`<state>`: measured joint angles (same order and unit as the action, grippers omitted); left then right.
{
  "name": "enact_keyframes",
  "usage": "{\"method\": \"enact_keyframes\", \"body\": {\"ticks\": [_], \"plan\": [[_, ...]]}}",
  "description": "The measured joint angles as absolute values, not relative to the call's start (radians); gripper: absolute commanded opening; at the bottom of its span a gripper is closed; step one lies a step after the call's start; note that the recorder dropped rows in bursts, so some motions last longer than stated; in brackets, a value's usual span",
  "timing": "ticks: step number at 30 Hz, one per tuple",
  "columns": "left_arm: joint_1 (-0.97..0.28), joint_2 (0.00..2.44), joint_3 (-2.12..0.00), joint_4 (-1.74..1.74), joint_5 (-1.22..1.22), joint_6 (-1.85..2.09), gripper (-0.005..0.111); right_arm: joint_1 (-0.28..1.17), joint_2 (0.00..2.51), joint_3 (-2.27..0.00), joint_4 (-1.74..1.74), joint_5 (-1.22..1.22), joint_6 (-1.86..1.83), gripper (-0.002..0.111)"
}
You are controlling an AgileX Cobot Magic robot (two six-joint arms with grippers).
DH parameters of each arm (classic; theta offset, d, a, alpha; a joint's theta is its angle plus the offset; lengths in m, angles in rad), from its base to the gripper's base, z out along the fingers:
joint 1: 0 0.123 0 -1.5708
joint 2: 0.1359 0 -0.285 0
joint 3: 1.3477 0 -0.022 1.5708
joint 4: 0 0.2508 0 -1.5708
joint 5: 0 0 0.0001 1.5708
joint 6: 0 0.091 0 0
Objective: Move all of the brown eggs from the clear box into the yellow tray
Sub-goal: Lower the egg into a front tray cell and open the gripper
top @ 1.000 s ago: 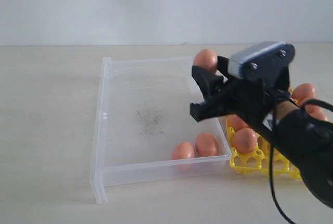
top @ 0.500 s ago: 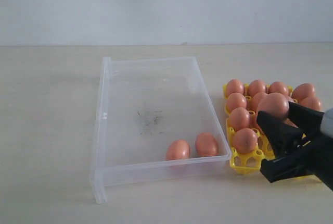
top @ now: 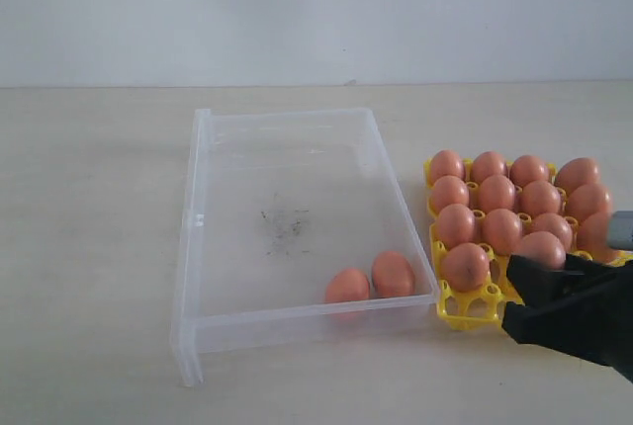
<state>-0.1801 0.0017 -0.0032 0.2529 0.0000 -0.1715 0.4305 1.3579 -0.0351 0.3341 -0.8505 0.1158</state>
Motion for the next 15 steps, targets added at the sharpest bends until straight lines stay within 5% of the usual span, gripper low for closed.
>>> {"method": "enact_keyframes", "body": {"ticks": [15], "plan": [[-0.18, 0.002, -0.003, 0.253, 0.0, -0.171, 0.004, 0.43, 1.458, -0.175, 0.386, -0.647, 0.104, 0.0]]}}
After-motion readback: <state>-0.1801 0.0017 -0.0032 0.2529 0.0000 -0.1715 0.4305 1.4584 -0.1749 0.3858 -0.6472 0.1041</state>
